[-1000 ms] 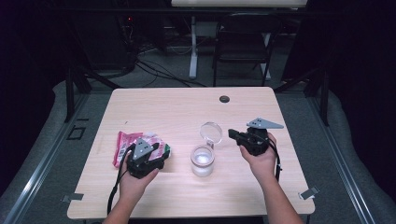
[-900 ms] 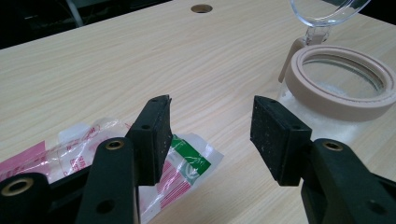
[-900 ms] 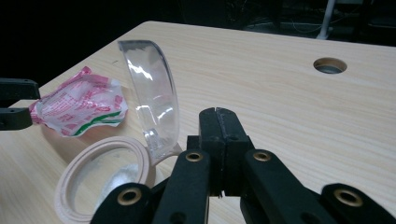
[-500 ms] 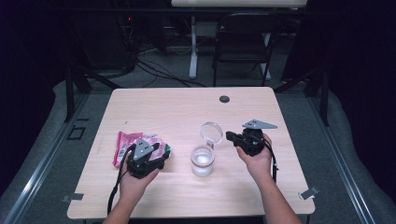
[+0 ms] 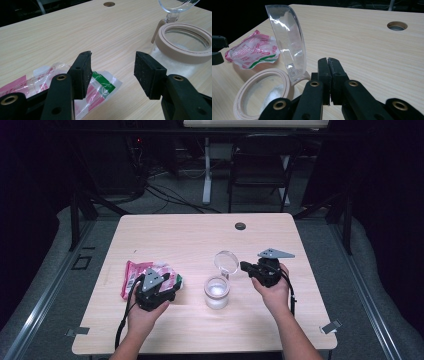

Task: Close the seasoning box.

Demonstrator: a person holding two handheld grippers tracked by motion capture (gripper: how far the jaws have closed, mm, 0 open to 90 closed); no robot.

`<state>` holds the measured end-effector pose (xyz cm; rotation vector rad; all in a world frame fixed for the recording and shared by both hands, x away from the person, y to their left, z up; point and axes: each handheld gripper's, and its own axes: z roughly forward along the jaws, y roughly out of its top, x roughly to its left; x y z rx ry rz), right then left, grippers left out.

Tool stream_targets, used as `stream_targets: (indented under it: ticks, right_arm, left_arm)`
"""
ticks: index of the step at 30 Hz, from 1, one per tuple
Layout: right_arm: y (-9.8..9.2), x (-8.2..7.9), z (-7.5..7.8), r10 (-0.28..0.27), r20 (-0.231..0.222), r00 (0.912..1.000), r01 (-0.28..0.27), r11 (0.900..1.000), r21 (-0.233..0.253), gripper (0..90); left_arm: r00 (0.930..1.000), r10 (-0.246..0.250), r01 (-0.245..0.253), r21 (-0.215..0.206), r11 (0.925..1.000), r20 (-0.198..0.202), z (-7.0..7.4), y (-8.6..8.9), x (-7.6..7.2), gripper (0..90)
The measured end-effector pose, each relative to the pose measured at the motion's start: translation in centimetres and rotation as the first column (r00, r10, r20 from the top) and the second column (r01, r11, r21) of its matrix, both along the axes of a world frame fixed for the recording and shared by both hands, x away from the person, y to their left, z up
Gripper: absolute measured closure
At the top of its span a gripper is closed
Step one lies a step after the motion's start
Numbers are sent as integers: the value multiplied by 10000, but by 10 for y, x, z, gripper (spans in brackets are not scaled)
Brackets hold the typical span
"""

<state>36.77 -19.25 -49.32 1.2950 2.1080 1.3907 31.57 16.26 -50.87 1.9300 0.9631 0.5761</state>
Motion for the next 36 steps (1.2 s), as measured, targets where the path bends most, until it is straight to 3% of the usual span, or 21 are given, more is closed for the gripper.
stream_targets:
  ticks: [31, 36]
  right_arm:
    - [16, -11, 3, 625, 96, 9980, -622, 9977, -268, 887]
    - [20, -14, 4, 1005, 55, 9949, -1003, 9945, -315, 860]
  left_arm:
    - [9998, 206, -206, -86, 9998, -50, -1, 7, 3, 478]
    - [9997, 242, -243, -100, 9997, -37, 0, 9, 3, 478]
